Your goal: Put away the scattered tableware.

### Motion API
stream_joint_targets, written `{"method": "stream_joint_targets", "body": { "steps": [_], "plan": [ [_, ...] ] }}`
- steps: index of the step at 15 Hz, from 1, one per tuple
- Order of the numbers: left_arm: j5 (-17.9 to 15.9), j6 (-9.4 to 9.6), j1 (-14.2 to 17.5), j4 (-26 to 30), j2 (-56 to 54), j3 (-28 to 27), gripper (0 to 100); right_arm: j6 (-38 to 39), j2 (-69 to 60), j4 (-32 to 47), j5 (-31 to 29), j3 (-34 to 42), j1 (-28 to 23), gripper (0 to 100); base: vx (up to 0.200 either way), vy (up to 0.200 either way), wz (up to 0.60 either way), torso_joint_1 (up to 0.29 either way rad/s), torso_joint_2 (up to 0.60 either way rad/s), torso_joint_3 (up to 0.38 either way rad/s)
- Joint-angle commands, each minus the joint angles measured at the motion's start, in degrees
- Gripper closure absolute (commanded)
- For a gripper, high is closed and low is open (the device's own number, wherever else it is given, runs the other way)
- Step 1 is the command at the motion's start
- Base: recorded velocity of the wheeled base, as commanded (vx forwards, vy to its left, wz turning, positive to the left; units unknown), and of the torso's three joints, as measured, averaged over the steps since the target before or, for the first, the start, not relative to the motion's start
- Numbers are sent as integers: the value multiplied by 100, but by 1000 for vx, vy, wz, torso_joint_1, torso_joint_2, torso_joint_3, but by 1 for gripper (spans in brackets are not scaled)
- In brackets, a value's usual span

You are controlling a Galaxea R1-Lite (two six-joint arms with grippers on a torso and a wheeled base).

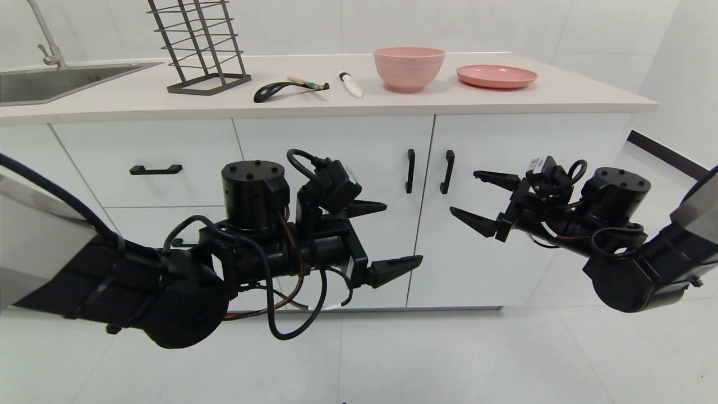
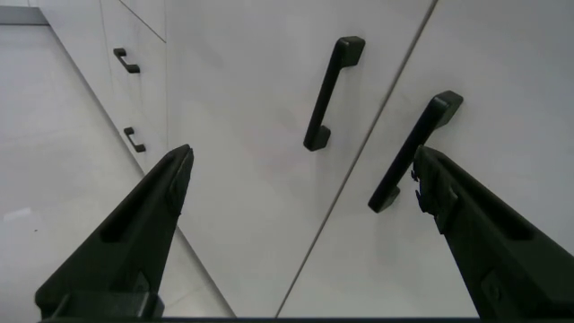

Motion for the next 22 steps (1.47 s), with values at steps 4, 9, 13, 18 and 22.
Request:
{"method": "stream_joint_targets", "body": {
  "steps": [4,9,13,18,22],
  "plan": [
    [69,56,-111,2928,-1765,-229,0,-4,-20,-6,3,43,17,0,100,0,0,0,4,1],
    [69,240,-375,1812,-1615,659,0,-65,-38,-6,3,254,-18,0,0,0,0,0,0,0],
    [17,73,-393,-561,-560,1142,0,-65,103,-6,3,78,-123,0,0,0,0,0,0,0],
    [-54,-964,-665,-2126,318,228,0,-65,76,-6,11,105,-106,0,0,0,0,0,0,0],
    [-1,-1228,-797,-2609,477,255,0,-65,32,-6,11,166,-115,0,0,0,0,0,0,0]
  ]
}}
